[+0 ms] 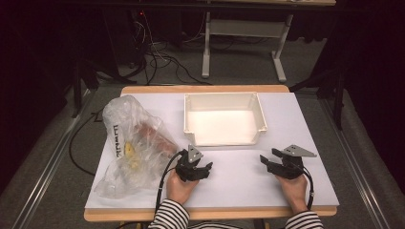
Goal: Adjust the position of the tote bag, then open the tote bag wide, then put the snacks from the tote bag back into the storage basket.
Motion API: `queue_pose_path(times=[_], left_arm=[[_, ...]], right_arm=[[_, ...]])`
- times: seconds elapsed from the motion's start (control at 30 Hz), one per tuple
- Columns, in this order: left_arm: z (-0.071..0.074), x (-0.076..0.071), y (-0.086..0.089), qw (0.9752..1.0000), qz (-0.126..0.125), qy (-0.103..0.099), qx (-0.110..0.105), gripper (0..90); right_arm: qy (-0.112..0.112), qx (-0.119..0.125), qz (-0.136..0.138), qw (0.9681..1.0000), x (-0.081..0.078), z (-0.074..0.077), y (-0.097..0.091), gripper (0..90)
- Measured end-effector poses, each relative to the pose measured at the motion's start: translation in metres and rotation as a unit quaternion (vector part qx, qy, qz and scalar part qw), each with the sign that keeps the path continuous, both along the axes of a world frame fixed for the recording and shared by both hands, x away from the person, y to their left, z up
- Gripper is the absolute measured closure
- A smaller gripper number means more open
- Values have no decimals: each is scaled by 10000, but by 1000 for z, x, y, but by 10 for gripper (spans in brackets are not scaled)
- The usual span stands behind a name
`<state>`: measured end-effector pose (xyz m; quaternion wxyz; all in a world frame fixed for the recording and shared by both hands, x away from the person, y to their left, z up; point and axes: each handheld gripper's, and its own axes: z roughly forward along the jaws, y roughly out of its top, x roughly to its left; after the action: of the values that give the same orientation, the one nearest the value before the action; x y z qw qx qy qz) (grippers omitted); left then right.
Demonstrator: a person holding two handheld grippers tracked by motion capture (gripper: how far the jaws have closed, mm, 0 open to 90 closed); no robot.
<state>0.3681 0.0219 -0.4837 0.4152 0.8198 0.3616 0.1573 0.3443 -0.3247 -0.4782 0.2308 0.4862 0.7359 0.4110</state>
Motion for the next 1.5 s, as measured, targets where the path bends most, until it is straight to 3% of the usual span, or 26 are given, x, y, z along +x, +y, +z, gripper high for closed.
queue_pose_path(times=[1.5], left_arm=[[0,-2,-3,9998,9,-112,133,418]], right_arm=[[-16,5,17,10000,0,0,-1,336]])
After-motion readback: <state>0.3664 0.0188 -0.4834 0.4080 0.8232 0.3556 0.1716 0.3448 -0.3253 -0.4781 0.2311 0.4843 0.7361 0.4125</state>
